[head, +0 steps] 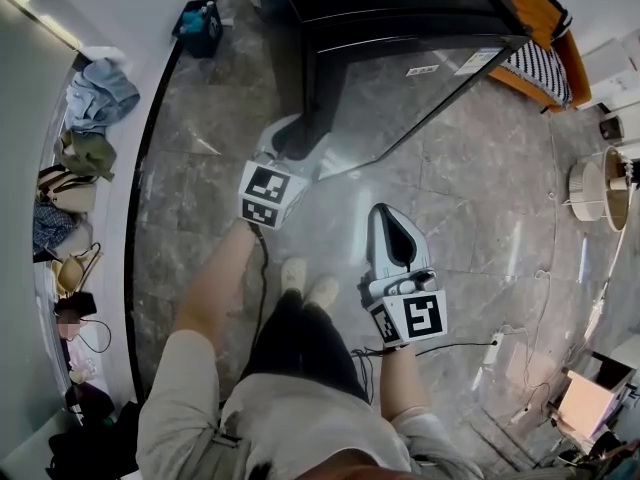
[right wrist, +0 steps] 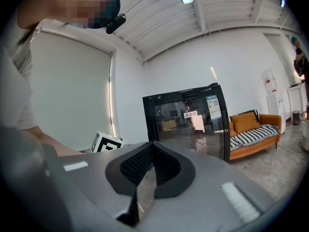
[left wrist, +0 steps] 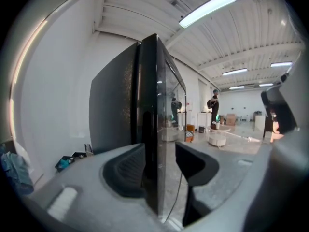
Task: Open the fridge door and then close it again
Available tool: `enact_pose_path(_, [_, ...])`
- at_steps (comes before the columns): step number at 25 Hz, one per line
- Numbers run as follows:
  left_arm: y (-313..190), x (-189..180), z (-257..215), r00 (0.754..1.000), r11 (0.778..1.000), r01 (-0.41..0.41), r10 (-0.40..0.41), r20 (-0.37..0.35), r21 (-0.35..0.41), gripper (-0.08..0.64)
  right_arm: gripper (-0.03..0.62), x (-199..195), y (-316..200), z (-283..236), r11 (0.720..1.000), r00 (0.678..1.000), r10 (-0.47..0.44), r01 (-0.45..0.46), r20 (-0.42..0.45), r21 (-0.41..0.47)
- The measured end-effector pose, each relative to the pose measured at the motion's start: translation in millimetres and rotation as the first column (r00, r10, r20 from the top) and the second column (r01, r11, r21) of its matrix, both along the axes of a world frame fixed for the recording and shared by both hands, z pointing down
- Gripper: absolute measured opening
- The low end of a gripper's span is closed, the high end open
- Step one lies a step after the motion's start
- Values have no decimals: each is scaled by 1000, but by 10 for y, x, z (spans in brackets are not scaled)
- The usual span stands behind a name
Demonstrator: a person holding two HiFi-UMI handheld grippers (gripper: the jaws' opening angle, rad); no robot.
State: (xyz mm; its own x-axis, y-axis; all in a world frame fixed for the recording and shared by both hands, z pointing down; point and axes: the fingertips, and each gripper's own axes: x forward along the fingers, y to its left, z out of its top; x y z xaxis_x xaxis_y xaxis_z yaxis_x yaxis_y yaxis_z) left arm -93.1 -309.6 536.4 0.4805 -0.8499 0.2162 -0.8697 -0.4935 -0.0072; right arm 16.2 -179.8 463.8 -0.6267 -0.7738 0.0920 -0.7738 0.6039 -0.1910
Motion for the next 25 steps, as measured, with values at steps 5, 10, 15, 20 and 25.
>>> enact_pose_path(5, [-67, -12, 26, 1000, 1000, 14, -14, -3, -2, 169, 3, 5, 6, 52, 1000, 1000, 5, -5, 0, -7])
enact_pose_path(10, [-66, 109, 29, 1000, 1000, -18, 17, 8, 10, 186, 3, 37, -3, 87, 1000, 1000, 6, -6, -5, -14])
enact_pose_path(15, [-117, 41, 2, 1000, 1000, 21, -21, -9, 9, 110, 3, 40, -19, 72, 1000, 1000, 8, -8, -6, -12])
enact_pose_path(20, [-132, 33, -4, 1000, 1000, -1, 1, -6, -10, 81, 3, 57, -43, 81, 1000, 1000, 13, -13, -1, -15])
enact_pose_path(25, [-143, 36, 0, 1000, 999, 13, -14, -19, -45, 74, 3, 11, -71, 64, 1000, 1000, 8, -8, 2, -11])
